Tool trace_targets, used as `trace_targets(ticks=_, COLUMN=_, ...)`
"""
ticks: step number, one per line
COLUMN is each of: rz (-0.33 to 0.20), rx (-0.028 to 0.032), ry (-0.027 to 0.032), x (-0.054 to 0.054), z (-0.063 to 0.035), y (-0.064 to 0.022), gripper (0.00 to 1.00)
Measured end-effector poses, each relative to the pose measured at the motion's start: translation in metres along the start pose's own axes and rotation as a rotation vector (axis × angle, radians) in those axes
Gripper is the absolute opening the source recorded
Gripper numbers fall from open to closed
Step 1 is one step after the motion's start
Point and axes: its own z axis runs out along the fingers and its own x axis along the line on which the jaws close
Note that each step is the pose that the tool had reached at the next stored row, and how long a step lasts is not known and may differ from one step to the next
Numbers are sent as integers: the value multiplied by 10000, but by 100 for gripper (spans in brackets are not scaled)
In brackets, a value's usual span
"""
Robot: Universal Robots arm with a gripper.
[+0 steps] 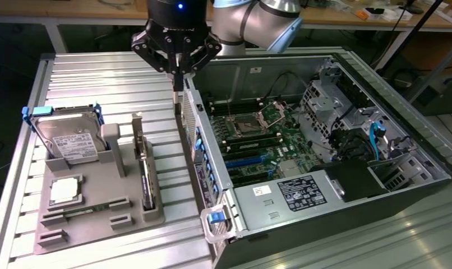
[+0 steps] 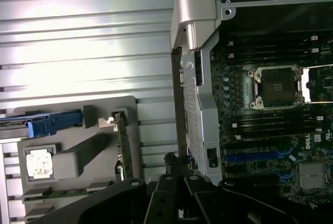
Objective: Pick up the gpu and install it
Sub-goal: 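Reach for the gpu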
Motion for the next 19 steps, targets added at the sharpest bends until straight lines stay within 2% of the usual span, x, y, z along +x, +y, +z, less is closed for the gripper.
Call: trace_targets(ticks=19, rz=0, rx=0, ry=0, x=126, z=-4, y=-10, gripper=11)
